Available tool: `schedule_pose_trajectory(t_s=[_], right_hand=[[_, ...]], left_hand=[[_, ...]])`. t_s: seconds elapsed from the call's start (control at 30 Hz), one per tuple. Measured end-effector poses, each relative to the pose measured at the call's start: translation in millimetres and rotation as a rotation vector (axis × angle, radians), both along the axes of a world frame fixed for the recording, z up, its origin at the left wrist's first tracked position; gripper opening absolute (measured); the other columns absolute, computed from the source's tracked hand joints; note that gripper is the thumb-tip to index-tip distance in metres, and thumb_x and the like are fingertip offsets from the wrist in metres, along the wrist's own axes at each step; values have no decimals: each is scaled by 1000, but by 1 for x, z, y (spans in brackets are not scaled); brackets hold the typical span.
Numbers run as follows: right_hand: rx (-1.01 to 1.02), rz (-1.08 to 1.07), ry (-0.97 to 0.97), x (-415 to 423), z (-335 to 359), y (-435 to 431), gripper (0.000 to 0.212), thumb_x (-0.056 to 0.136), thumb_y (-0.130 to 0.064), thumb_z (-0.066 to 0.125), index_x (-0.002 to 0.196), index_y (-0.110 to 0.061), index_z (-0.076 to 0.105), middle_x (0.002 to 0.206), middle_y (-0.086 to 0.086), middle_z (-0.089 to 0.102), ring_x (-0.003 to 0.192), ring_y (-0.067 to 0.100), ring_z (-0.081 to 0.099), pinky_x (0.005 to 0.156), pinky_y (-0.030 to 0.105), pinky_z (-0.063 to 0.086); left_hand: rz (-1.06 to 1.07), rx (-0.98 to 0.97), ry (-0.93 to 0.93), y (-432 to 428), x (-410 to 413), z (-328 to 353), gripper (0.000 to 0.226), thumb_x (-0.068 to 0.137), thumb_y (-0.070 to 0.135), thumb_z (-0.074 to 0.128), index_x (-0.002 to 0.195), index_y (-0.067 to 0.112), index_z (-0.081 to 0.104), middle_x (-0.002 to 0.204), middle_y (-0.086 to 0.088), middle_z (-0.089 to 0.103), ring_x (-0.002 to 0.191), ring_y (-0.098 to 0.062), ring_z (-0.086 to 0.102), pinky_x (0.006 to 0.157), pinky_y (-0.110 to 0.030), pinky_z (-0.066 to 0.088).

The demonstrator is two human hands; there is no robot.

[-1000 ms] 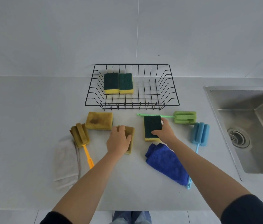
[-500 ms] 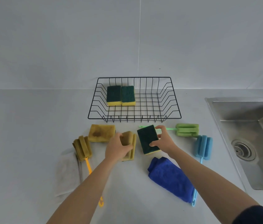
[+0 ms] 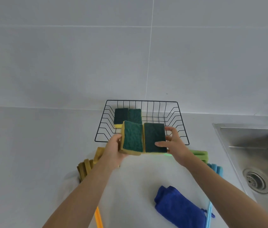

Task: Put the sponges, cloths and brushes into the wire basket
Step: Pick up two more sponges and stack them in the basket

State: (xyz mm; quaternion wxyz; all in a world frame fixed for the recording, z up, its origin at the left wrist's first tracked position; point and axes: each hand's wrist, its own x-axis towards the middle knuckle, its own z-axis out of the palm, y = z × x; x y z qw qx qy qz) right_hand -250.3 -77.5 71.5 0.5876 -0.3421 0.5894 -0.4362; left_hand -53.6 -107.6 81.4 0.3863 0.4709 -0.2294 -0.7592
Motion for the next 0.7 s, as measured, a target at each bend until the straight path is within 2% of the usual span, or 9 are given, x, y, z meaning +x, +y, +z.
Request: schedule_pose_trajectory(t_s=[0.07,0.1,0.17,0.23,0.33,0.43,0.5,0.63,0.7], right_hand=[[-25,-4,-15,2,6,-9,58,78,12,62,115,-22,35,113,17,52,87,25,61,55,24,55],[-34,-8,-24,3,10,-13,57,78,12,61,115,-22,35,112,16,53,85,23,61,54,24,54],[-45,-7,-36,4,17,-24,56,79,11,61,116,-23,35,109,13,54,85,22,61,60,27,54],[-57,0,-41,5,24,-35,55,80,9,61,117,-23,35,105,11,56,85,21,61,65,29,53],[-68,-6,-42,8,34,-56,55,81,8,60,122,-20,35,103,11,58,85,22,62,66,30,52],[-72,-19,-22,12,42,-81,58,81,7,61,126,-19,35,111,15,58,93,28,61,72,33,54],[-68,-19,-10,14,44,-98,59,81,8,61,128,-17,35,116,18,57,96,30,60,78,37,54],[-61,-10,20,19,42,-134,60,82,7,60,131,-16,33,109,13,58,89,25,61,80,38,53],[-51,-7,44,21,36,-150,60,82,6,61,131,-15,33,99,7,58,84,21,61,81,39,52]], left_hand=[[-41,-48,45,-11,-1,5,33,92,21,33,78,12,62,75,-8,67,78,-23,64,64,-36,54],[-55,-80,51,-17,-2,9,32,92,25,34,83,14,63,79,-6,68,81,-23,65,68,-38,54],[-73,-139,22,-29,-1,14,27,93,30,38,92,18,62,85,-4,69,84,-21,65,71,-37,54],[-57,-161,-14,-39,0,20,22,92,30,47,108,16,53,98,-5,64,91,-21,62,75,-37,52],[-17,-184,-117,-61,0,32,36,88,18,57,118,14,37,101,-7,57,93,-22,58,82,-40,51],[-21,-212,-211,-86,-1,44,30,91,15,54,113,11,35,95,-5,55,85,-17,57,69,-34,51],[-37,-235,-282,-103,0,49,26,93,16,51,114,10,36,95,-4,56,84,-15,57,66,-30,49],[-56,-324,-545,-141,4,44,35,96,21,46,128,7,40,125,-12,55,102,-21,53,83,-32,42],[-42,-335,-648,-158,5,37,38,97,20,44,132,7,40,133,-13,52,113,-24,52,84,-31,40]])
